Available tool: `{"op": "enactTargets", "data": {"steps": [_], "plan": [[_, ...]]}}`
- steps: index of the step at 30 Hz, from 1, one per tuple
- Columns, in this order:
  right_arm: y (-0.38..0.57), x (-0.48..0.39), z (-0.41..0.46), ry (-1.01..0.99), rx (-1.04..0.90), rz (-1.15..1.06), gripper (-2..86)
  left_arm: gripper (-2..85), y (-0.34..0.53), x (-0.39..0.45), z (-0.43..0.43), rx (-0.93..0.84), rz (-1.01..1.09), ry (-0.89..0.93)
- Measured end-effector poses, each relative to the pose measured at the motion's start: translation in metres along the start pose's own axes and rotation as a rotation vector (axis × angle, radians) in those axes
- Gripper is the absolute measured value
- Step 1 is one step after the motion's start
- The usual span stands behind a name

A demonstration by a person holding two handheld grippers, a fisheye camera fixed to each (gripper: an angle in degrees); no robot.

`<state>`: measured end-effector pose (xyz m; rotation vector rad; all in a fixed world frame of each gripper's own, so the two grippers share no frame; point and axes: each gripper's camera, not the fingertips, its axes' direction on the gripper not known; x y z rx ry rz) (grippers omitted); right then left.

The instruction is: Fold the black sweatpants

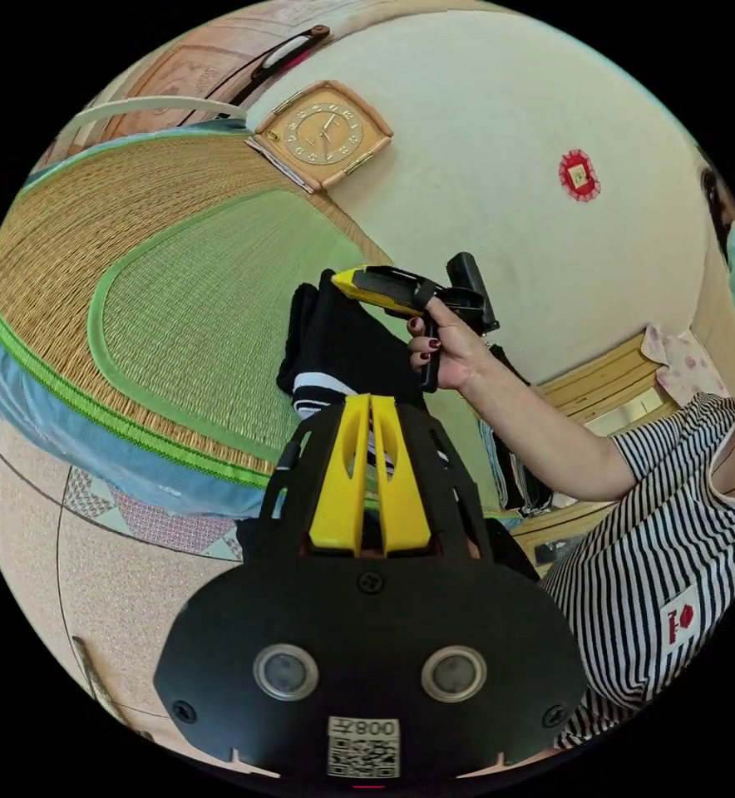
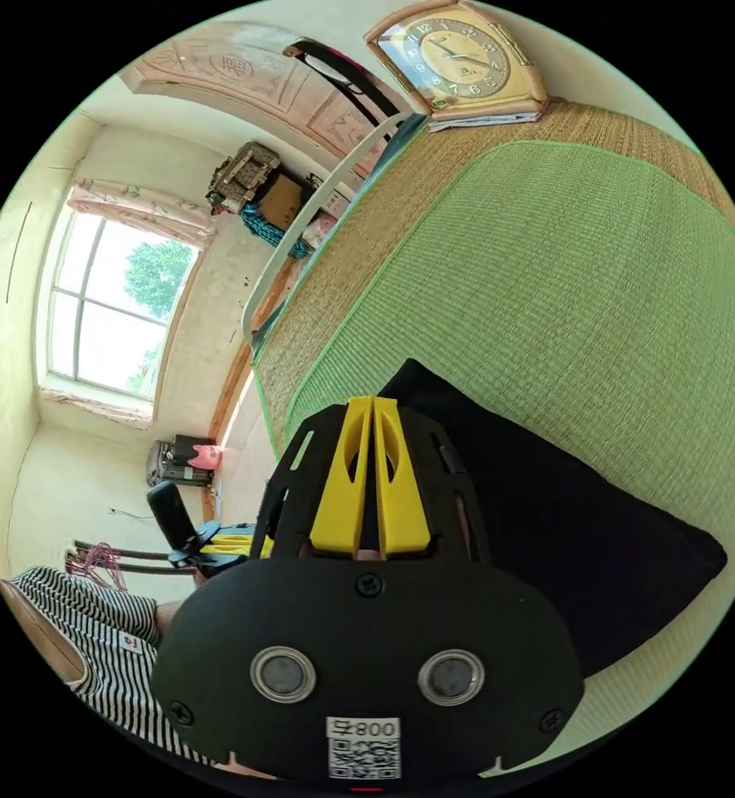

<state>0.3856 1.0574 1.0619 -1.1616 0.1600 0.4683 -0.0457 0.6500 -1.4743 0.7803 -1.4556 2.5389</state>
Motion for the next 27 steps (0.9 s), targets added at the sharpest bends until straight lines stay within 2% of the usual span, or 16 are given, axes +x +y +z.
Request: {"op": "enactTargets", "data": {"steps": [4,13,18,22,25,27], "plan": [[-0.018,-0.013,0.038,0.166,-0.119,-0.047,0.3,0.2,-0.01,-0.006,0.027,-0.108,-0.003,-0.14],[-0.019,-0.052,0.053,0.296,-0.08,-0.201,0.3,0.1,-0.013,0.005,0.041,-0.124,0.054,-0.16],[-0.029,-0.058,0.05,0.254,-0.127,-0.163,0.2,0.1,-0.021,0.024,0.035,-0.112,0.073,-0.142],[-0.034,-0.067,0.024,0.268,0.0,-0.154,0.1,0.2,-0.028,0.054,0.028,-0.053,0.158,-0.139],[-0.043,-0.052,0.044,0.292,-0.124,-0.107,0.1,0.2,-0.038,0.067,0.046,-0.107,0.189,-0.18],[-0.042,-0.044,0.042,0.232,-0.096,-0.075,0.1,0.2,-0.045,0.066,0.069,-0.203,0.158,-0.233]]}}
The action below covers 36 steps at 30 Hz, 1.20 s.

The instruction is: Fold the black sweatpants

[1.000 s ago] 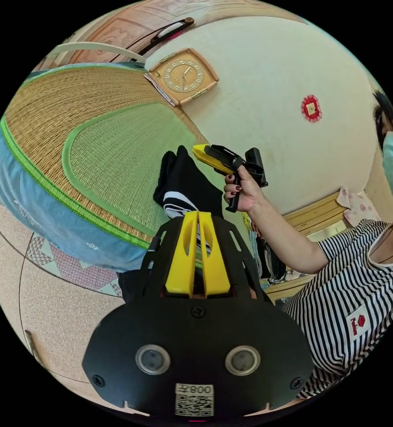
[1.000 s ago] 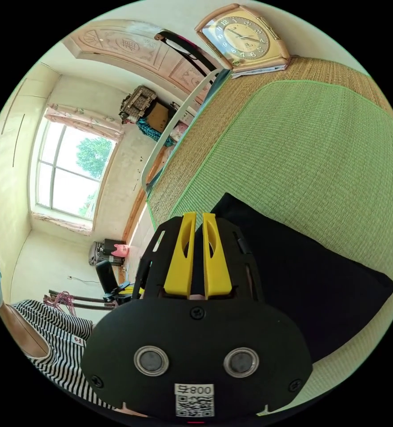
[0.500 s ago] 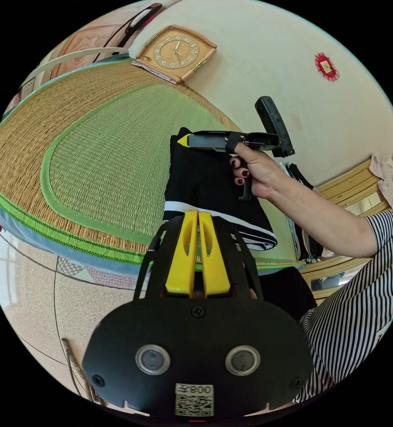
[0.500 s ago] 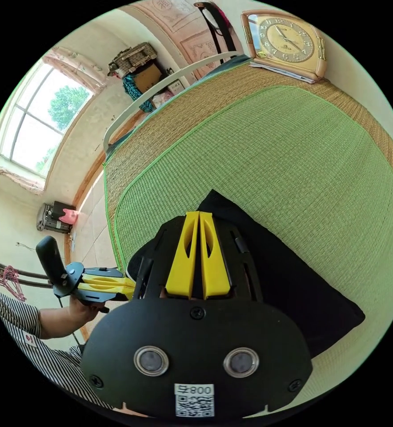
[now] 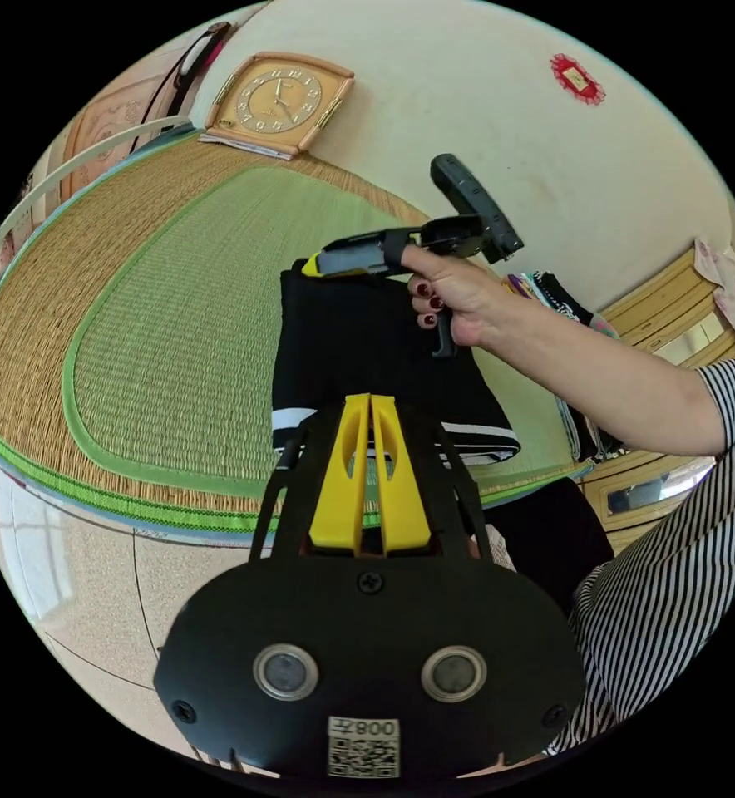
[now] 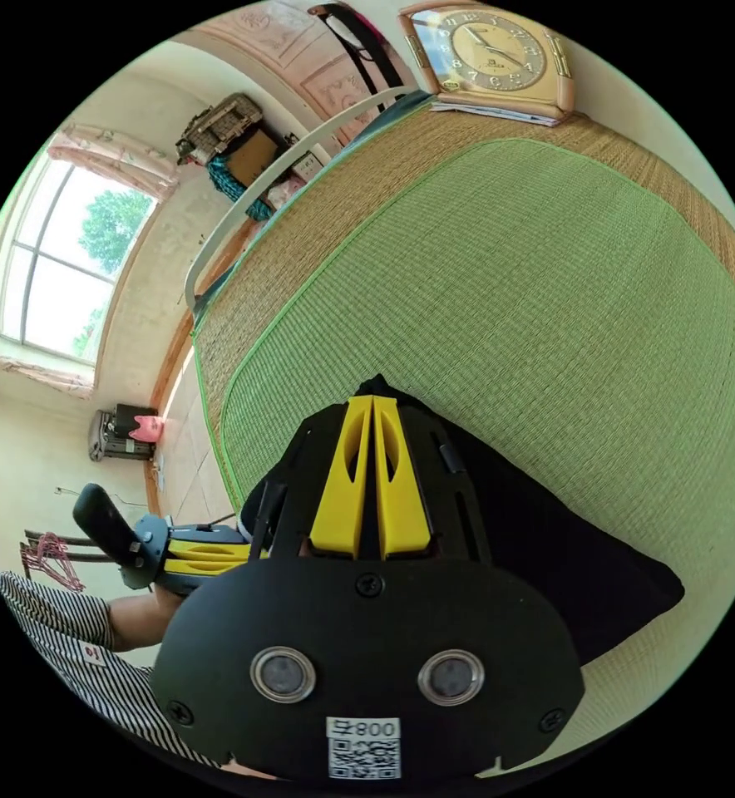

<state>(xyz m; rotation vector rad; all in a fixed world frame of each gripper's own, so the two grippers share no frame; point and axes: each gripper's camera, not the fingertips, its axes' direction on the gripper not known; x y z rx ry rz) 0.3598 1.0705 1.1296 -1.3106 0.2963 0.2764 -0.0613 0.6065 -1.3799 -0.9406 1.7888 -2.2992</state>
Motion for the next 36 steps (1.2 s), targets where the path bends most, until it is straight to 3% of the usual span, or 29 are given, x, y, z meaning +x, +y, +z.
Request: {"op": "enactTargets", "data": {"steps": [9,13,20,24,27,36], "plan": [[0.08,-0.038,-0.052,-0.089,0.068,-0.173,0.1,0.2,-0.009,0.033,-0.013,0.023,-0.007,-0.079],[0.12,-0.028,-0.01,-0.05,-0.091,-0.098,0.1,0.2,-0.017,0.04,-0.008,0.003,-0.015,-0.064],[0.14,-0.025,-0.037,-0.074,-0.004,-0.103,0.1,0.1,-0.033,0.081,-0.022,-0.004,0.009,-0.152],[0.161,-0.003,-0.024,-0.066,-0.089,-0.014,0.1,0.1,-0.044,0.089,-0.011,-0.083,0.003,-0.133],[0.177,0.011,-0.034,-0.145,-0.043,0.047,0.1,0.1,-0.05,0.103,-0.022,-0.062,-0.016,-0.146],[0.211,0.071,-0.098,-0.046,0.158,0.177,0.0,0.1,-0.071,0.163,-0.023,-0.063,0.064,-0.149]]}}
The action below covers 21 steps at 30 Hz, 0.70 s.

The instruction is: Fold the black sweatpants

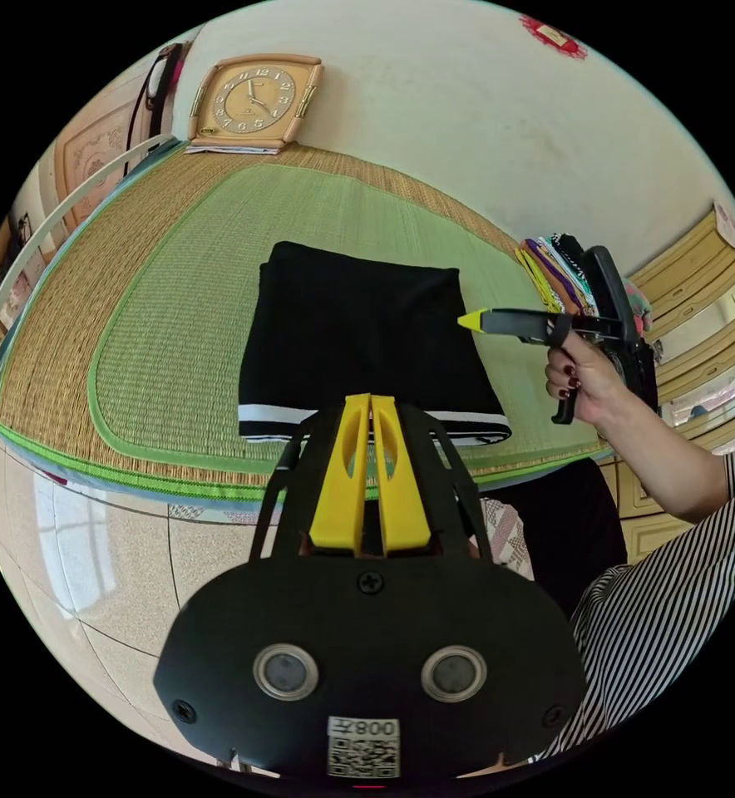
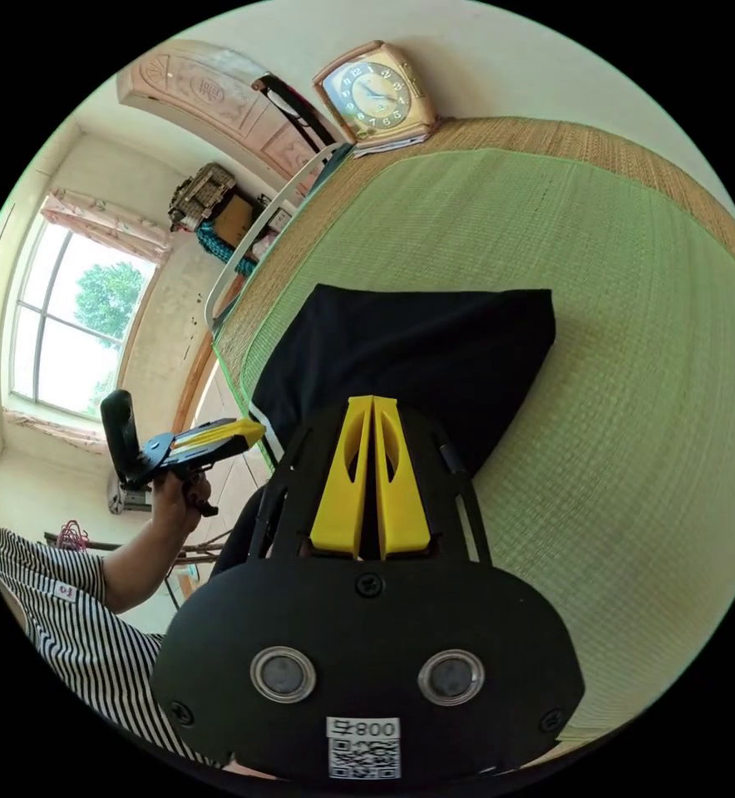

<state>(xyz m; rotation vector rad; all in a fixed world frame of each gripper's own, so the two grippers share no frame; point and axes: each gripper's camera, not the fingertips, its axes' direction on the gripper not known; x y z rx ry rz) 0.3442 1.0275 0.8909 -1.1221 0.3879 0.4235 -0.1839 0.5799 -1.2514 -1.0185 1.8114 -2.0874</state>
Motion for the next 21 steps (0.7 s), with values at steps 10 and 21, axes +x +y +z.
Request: {"op": "enactTargets", "data": {"steps": [10,21], "plan": [[-0.06,0.093,0.018,0.078,-0.086,0.141,0.0,0.1,-0.048,0.042,0.03,-0.092,0.081,-0.032],[-0.015,0.122,-0.008,-0.096,0.029,0.119,0.1,0.1,-0.066,0.048,0.019,-0.016,0.047,0.085]]}}
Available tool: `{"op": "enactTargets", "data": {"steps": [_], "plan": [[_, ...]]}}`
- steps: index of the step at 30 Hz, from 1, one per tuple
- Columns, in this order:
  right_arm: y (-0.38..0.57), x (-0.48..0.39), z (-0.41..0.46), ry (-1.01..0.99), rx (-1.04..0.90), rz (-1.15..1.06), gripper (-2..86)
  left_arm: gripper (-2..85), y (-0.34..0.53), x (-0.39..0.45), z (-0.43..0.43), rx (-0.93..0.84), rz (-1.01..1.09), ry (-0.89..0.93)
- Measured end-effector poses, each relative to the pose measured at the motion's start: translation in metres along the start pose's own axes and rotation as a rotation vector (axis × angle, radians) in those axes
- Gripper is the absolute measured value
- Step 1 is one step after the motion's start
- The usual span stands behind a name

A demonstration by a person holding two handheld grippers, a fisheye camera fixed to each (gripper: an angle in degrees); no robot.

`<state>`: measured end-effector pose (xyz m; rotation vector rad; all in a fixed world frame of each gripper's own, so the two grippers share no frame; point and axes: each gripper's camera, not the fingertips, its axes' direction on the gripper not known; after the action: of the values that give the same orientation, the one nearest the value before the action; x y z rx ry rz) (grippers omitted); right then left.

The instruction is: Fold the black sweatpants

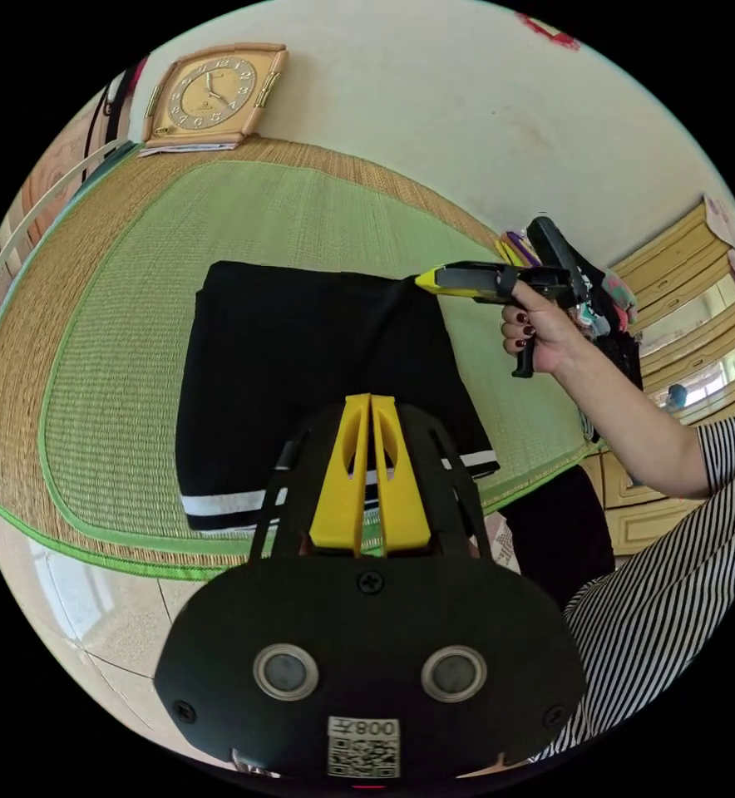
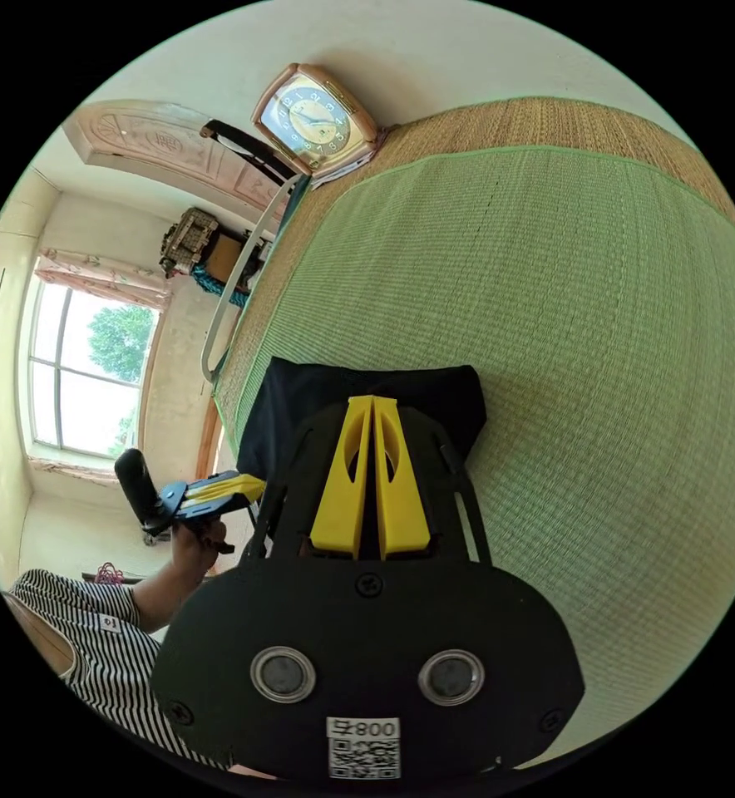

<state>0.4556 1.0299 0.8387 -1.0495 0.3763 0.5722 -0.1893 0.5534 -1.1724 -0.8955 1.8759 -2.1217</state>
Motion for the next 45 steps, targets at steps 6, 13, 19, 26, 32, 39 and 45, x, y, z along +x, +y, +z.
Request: {"op": "enactTargets", "data": {"steps": [6,13,19,26,32,39,45], "plan": [[0.026,0.033,0.013,-0.009,-0.007,0.06,0.1,0.1,-0.059,-0.01,0.012,0.029,0.039,-0.109],[0.047,0.066,0.018,-0.054,0.007,0.07,0.1,0.0,-0.065,-0.06,0.023,0.067,-0.15,-0.07],[0.053,0.074,0.001,-0.061,0.085,0.04,0.0,0.0,-0.056,-0.056,0.026,0.082,-0.133,-0.084],[0.044,0.125,0.011,-0.082,0.026,0.161,0.0,0.1,-0.046,-0.065,0.03,0.106,-0.172,0.0],[0.1,0.125,-0.008,-0.198,0.046,0.076,0.0,0.2,0.006,-0.028,0.034,0.069,-0.074,0.189],[0.197,0.133,0.028,-0.279,-0.18,0.101,0.1,0.6,0.046,-0.008,0.062,-0.031,-0.119,0.245],[0.213,0.153,0.011,-0.347,-0.07,0.151,0.4,3.6,0.045,0.02,0.063,-0.088,-0.027,0.279]]}}
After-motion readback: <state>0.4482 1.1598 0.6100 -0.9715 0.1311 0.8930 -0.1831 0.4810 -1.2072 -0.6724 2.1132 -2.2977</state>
